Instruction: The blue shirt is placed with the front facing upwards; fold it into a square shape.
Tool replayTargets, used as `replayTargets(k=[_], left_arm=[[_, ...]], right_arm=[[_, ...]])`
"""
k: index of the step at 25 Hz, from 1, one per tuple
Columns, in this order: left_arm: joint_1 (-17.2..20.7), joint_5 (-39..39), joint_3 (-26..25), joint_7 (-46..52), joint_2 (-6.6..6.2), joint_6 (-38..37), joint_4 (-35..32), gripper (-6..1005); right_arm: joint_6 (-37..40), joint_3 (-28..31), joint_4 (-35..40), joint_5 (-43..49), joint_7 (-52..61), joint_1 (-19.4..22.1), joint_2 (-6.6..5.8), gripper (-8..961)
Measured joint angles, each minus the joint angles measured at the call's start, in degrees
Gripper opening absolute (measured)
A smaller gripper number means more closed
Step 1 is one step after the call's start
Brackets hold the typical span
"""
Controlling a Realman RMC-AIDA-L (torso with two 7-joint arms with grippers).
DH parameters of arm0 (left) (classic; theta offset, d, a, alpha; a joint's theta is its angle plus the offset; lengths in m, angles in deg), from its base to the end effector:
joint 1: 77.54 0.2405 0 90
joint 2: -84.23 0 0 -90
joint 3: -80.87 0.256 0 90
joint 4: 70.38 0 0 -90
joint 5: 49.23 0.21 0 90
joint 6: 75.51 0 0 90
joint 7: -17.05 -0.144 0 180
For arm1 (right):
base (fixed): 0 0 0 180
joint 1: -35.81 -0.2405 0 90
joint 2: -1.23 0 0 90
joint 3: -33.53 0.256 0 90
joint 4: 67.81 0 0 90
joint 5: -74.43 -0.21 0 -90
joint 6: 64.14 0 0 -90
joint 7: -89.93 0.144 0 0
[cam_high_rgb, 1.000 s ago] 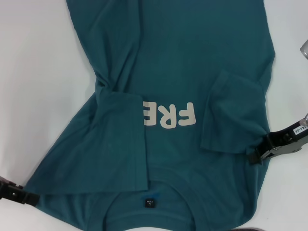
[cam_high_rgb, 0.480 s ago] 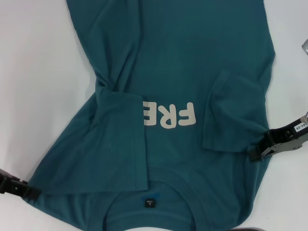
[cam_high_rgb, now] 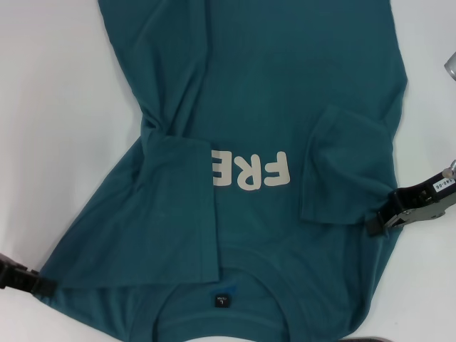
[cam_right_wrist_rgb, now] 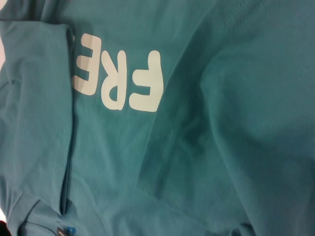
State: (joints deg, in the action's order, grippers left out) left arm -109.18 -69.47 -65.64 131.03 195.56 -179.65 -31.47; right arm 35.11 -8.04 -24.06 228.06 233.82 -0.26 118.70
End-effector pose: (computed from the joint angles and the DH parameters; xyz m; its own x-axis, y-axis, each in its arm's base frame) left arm -0.3465 0.2659 0.0492 0.4234 0.8854 -0.1918 0.8972 -0.4391 -0.0463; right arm 0.2960 0.3046 0.0071 0.1353 -0.9825 0.1284 -0.9812 -0.1508 -0.1202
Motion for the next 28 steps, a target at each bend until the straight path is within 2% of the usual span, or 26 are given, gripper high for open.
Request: replayTargets(k=[11, 14, 19, 28], left_arm=[[-0.27, 0.02, -0.04, -1.53, 0.1, 0.31, 0.02, 309], [-0.38, 0.02, 0.01, -1.55, 0.13, 0.25, 0.02, 106], [-0.41, 0.03, 0.99, -1.59, 0.38, 0.3, 0.04, 43], [-0.59, 0.02, 0.97, -1.64, 0.33, 0.14, 0.38, 43]], right_arm=[[-0.29, 0.2, -0.42, 0.0, -0.02, -0.05, -0.19, 13], [-0.3, 0.2, -0.42, 0.0, -0.02, -0.08, -0.19, 12], [-0.3, 0.18, -0.42, 0.01, -0.02, -0.15, -0.18, 12], [-0.29, 0.17, -0.42, 0.01, -0.02, -0.51, -0.14, 13]])
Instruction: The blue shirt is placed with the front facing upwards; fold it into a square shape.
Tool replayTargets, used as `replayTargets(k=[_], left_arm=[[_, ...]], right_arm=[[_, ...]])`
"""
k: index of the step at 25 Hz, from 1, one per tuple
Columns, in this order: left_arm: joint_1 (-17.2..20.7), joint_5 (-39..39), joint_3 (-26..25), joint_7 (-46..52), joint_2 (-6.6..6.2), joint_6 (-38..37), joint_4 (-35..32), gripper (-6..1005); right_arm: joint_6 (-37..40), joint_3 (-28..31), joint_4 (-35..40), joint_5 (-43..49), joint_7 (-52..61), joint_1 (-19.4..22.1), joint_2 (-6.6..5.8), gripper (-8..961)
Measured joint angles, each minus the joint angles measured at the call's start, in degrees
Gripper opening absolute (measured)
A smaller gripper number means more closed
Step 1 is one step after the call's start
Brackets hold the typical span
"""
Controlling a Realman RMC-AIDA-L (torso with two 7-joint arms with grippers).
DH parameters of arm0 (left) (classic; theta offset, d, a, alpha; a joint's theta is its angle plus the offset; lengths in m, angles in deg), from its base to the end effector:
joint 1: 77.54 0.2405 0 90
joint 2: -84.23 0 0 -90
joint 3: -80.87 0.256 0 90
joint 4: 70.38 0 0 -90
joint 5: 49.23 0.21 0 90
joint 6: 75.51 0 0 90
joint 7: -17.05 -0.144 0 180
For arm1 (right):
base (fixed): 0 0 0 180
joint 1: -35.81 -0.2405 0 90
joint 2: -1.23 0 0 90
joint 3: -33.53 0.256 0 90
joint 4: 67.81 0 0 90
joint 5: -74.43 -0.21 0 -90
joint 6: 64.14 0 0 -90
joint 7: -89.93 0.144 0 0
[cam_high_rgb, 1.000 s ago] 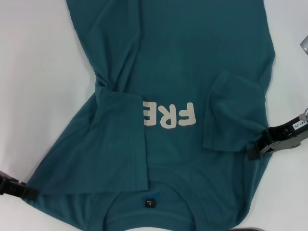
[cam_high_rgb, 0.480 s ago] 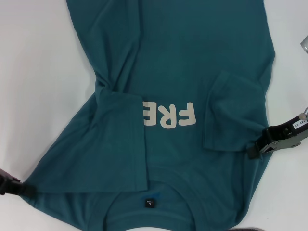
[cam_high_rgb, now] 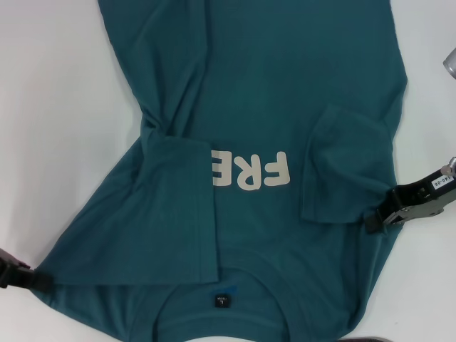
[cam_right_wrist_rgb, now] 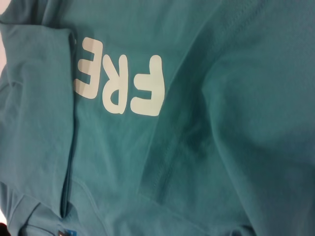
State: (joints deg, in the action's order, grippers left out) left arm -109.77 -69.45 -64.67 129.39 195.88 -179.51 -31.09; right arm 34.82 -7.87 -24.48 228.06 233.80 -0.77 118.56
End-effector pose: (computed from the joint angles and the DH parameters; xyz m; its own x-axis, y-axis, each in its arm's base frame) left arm -0.3430 0.2696 0.0472 0.4647 0.8610 -0.2065 0.8747 -0.4826 -0.0440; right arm 0.2945 0.3072 0.0071 0.1397 -0.9822 0.1255 -0.9806 -0.1548 -0.1203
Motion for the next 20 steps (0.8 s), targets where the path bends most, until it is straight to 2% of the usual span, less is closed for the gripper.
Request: replayTargets(k=[14, 20], left_arm=[[-0.18, -0.49, -0.67, -0.44, -0.21, -1.27, 0.99, 42], [0.4, -0.59, -2.45, -0.69, -0.4, -2.31, 3.08, 42]], right_arm=[[0.61, 0.36, 0.09, 0.0, 0.0, -0.03, -0.09, 12], [1.08, 2.4, 0.34, -1.0, -0.33, 0.45, -1.44, 13]])
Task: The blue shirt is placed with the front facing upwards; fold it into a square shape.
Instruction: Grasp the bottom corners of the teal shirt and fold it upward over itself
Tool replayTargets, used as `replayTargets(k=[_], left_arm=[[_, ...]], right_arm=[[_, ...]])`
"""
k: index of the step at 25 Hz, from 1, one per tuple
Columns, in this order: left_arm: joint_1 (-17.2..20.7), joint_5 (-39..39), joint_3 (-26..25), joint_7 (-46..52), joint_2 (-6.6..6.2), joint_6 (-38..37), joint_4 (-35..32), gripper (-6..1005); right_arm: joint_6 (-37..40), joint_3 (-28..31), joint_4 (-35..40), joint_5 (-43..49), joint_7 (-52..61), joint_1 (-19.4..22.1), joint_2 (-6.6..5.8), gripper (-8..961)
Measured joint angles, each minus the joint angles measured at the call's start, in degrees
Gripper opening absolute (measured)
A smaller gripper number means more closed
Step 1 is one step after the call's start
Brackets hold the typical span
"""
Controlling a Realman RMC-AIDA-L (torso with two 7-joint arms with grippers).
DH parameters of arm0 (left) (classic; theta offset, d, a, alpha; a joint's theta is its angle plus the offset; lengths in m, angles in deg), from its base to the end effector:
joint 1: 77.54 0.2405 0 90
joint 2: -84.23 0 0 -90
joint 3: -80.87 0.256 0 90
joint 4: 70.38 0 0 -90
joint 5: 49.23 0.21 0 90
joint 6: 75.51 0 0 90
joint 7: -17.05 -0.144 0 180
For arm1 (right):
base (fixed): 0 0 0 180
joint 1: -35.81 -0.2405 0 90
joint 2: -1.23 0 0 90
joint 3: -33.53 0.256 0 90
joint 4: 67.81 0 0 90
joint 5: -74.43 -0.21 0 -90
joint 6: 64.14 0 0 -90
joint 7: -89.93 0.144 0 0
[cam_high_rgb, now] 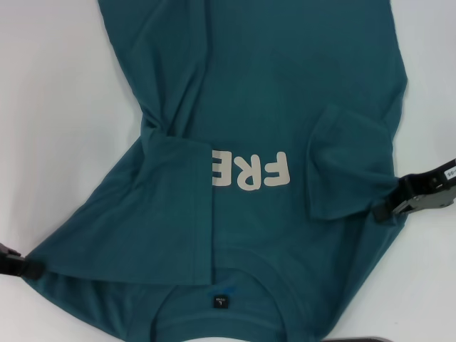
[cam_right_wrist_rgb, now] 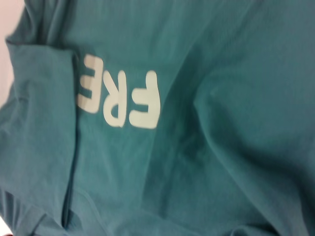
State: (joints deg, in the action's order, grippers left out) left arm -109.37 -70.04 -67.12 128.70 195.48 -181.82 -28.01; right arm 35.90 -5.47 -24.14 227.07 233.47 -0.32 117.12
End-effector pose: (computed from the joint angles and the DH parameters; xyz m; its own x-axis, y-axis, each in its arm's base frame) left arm -0.3405 0.2721 0.0614 0.4778 0.8637 -0.1604 0.8700 -0.4906 -0.0502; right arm 0.2985 0.3091 0.0210 0.1246 -0.9887 0.0832 -0.9858 -0.1328 -0.1025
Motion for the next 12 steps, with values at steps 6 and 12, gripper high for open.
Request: replayTargets(k=[6, 12], left_arm=[[0.4, -0.03, -1.25, -0.12, -0.65, -0.64, 0.45, 42], [0.87, -0.03, -1.52, -0.32, -0.95, -0.93, 0.51, 43]], right_arm=[[1.06, 0.41, 0.04, -1.96, -0.32, 0.67, -1.01, 13], [3.5, 0.65, 0.1, -2.08, -1.01, 0.87, -1.11, 12]])
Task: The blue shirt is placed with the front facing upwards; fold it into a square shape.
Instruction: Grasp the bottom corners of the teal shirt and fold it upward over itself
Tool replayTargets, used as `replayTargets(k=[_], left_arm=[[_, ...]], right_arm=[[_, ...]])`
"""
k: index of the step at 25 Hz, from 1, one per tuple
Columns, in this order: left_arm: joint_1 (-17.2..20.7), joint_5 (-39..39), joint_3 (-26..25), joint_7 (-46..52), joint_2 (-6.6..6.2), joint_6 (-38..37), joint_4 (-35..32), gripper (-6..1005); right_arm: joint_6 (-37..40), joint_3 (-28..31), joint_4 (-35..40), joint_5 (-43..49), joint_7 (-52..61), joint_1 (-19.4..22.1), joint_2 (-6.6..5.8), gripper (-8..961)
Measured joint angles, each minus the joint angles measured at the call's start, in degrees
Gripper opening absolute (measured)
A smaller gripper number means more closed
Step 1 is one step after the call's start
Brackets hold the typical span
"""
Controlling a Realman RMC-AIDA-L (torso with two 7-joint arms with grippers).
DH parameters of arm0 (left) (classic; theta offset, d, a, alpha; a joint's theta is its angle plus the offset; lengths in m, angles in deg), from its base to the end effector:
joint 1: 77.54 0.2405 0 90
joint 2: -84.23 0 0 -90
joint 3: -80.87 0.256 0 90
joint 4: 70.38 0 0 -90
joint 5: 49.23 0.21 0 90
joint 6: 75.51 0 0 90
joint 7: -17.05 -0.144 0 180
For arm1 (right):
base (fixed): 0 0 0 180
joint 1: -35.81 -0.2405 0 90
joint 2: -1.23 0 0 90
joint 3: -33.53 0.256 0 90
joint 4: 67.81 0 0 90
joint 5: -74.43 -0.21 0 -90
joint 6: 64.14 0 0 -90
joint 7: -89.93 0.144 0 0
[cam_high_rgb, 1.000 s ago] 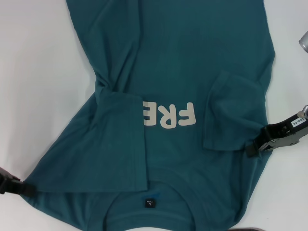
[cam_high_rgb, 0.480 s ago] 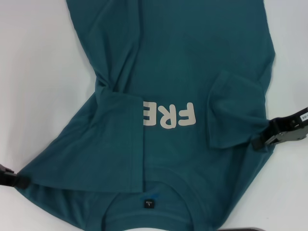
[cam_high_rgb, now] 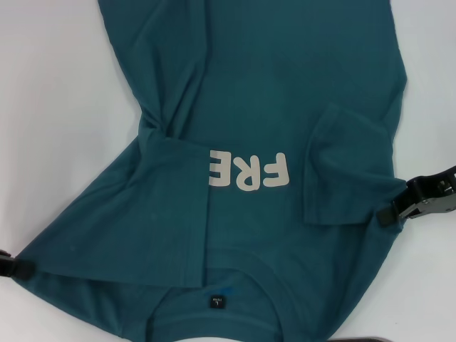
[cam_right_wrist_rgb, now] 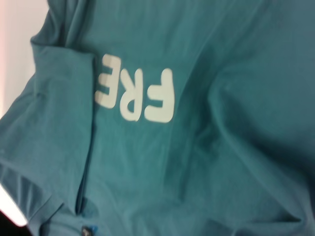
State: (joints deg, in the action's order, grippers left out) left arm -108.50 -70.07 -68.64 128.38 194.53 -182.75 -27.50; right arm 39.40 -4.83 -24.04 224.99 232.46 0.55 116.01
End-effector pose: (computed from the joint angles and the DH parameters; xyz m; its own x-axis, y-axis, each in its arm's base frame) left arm -0.3457 0.2682 0.0714 0.4635 0.8752 -0.1388 0.8785 -0.4743 -0.0572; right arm 0.2979 0.3024 0.0299 0.1273 -0.9875 0.0932 -0.9900 -0.1322 -0.0489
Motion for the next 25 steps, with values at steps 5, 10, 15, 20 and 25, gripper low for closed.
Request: replayTargets(k=[5, 10, 15, 20, 25], left_arm=[[0.88, 0.0, -1.64, -1.18, -0.2, -0.64, 0.06, 43], [1.63, 0.0, -3.09, -1.99, -0.29, -1.13, 0.18, 42], [2.44, 0.0, -3.43, -2.11, -0.53, -1.05, 0.25, 43], [3.09, 0.0, -5.0, -2.7, -1.07, -1.04, 0.08, 43], [3.99, 0.0, -5.55, -2.88, -1.17, -1.03, -0.01, 42]], right_arm=[[1.25, 1.8, 0.14, -0.54, -0.79, 0.46, -0.3, 12], [3.01, 4.06, 0.68, -0.68, -1.71, 0.68, -0.63, 13], [3.95, 4.57, 1.0, -0.78, -1.93, 1.22, -1.05, 13], [6.29, 6.09, 1.66, -2.05, -3.02, 1.84, -1.44, 12], [8.09, 7.36, 1.67, -4.04, -4.02, 2.48, -2.24, 12]])
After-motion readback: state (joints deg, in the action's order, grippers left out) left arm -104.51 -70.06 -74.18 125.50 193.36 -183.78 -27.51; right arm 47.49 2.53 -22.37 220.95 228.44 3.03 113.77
